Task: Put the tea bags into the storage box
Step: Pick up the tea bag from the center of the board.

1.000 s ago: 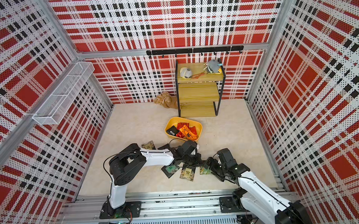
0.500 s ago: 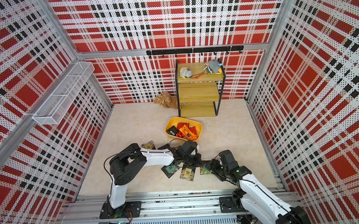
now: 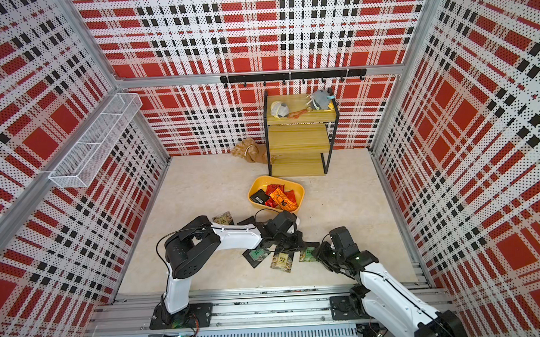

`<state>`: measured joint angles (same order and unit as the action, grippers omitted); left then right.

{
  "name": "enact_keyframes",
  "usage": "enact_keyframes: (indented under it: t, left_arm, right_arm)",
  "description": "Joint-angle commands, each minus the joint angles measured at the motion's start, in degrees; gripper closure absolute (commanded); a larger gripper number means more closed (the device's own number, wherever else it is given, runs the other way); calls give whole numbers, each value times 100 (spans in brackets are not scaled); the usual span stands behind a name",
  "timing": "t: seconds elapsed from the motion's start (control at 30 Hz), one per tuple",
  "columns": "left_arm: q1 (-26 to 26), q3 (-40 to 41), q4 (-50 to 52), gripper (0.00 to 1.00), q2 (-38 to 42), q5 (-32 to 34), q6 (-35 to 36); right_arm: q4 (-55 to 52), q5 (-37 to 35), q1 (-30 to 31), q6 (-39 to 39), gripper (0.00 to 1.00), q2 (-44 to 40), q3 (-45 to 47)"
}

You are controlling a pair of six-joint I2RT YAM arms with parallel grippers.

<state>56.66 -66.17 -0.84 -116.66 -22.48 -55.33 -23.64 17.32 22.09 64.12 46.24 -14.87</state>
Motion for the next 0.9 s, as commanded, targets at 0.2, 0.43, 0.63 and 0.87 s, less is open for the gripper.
enact_keyframes:
  t: [0.2, 0.43, 0.63, 0.87]
  left_arm:
    - [-26, -80, 18, 84, -104, -72, 5]
    - [-60, -1, -125, 79, -17, -89, -39]
    - [-326, -273, -279, 72, 229, -408, 30]
    - [-873, -402, 453, 67, 1239, -86, 399]
  right_arm:
    - [12, -18, -29, -43, 81, 4, -32]
    - [12, 10, -29, -92, 98, 131, -81]
    - [-292, -116, -18, -175, 100, -7, -308]
    - [-651, -233, -16, -469, 100, 175, -1298]
